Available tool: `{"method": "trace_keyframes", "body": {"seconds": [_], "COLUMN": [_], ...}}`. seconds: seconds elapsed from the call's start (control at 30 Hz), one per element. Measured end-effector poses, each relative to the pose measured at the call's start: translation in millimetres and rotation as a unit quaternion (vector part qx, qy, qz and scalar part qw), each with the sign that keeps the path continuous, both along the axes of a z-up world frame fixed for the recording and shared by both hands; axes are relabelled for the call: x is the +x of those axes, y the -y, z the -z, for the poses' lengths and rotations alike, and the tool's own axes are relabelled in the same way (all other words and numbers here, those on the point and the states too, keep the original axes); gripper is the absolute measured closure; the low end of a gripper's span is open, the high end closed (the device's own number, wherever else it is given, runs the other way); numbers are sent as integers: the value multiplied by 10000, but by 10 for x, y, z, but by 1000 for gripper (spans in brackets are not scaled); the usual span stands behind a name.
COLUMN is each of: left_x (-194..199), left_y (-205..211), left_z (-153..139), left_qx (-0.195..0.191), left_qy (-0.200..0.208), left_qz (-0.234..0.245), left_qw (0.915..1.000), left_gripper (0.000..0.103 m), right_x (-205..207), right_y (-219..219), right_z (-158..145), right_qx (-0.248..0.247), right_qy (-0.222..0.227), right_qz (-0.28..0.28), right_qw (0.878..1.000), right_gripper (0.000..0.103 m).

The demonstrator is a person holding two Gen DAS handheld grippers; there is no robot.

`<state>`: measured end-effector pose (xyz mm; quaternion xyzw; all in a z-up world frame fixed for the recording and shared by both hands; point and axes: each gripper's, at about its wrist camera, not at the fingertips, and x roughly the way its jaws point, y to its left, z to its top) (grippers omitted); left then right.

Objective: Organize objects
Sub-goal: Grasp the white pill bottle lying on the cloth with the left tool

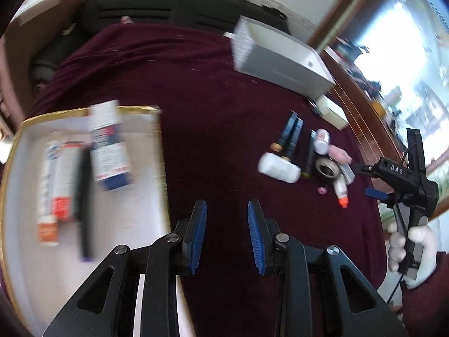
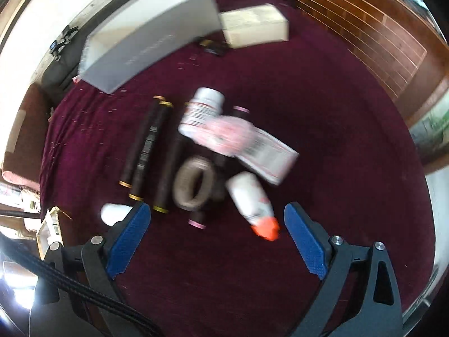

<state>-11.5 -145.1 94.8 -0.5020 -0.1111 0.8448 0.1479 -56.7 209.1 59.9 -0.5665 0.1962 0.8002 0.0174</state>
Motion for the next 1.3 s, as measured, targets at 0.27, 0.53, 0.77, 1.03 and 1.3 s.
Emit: {"method": "trace_keyframes", "body": {"seconds": [0.27, 0.53, 0.77, 1.03, 1.3], "left_x": [-524, -791, -802, -694, -475], "left_y": [-814, -1174, -1466, -1325, -1079], "left_z": [143, 461, 575, 408, 336], "left_qx": [35, -548, -1002, -780, -288], "left_qy": [-208, -139, -230, -147, 18], "left_qz": [504, 526, 536, 401, 250], "left_qw": [9985, 9970, 9933, 9960, 9993], "left_gripper": [65, 57, 53, 91, 92], "right_x": [261, 432, 391, 233, 67], "right_y": [-361, -697, -819, -657, -282], "right_z": [48, 106, 140, 202, 217], "right_qx": [-241, -228, -259, -263, -288], "right_qy": [87, 85, 106, 128, 90], "right_qz": [-117, -123, -217, -636, -1224], "right_qw": [9996, 9996, 9994, 9975, 9920], "right_gripper": [6, 6, 6, 6, 6]}}
